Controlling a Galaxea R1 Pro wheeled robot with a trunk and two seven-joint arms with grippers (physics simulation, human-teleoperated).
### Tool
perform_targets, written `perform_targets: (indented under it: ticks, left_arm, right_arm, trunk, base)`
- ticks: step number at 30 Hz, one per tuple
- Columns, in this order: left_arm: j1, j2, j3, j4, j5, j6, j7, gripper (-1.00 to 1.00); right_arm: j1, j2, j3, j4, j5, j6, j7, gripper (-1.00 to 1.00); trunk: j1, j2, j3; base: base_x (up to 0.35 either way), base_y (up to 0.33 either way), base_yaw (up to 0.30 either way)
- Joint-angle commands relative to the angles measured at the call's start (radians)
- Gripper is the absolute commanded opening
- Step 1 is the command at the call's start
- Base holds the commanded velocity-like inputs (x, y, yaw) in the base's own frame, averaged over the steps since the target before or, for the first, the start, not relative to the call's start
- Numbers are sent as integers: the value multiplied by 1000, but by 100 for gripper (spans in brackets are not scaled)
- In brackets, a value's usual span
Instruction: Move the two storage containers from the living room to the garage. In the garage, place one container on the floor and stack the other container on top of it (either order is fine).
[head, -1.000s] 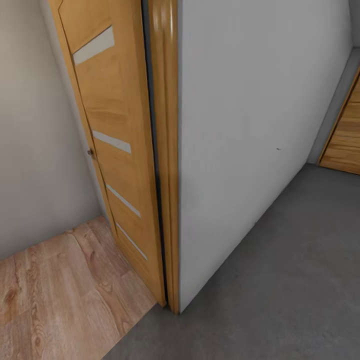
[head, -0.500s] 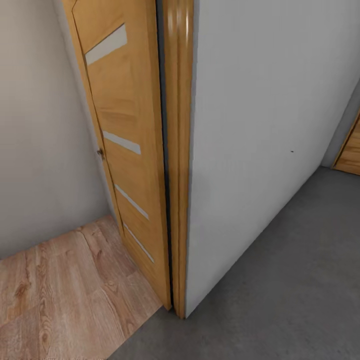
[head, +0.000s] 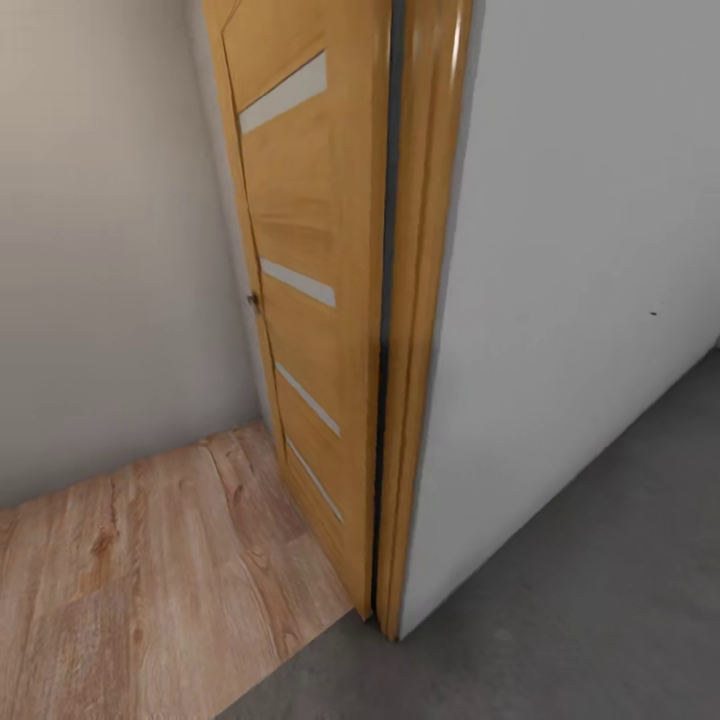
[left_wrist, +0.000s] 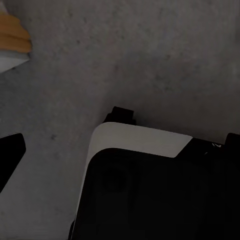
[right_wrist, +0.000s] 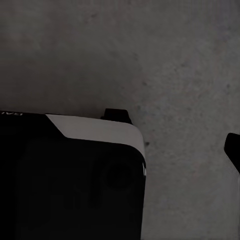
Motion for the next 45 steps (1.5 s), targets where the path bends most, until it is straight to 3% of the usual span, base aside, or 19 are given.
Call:
perform_targets:
  ticks: [1, 15, 45]
  left_arm:
    - [-1, 0, -8, 1, 9, -3, 3, 100]
    - [-1, -2, -8, 1, 9, 0, 4, 100]
    - [-1, 0, -9, 1, 9, 2, 4, 100]
  right_arm:
    - [0, 0, 9, 0, -10, -3, -3, 100]
    - [0, 0, 9, 0, -12, -3, -3, 100]
    - [0, -4, 9, 0, -13, -2, -1, 100]
  trunk:
    - [0, -1, -1]
    - [0, -1, -1]
    - [0, -1, -1]
  base:
    - [0, 0, 277]
    - [24, 0, 246]
    - [296, 0, 11]
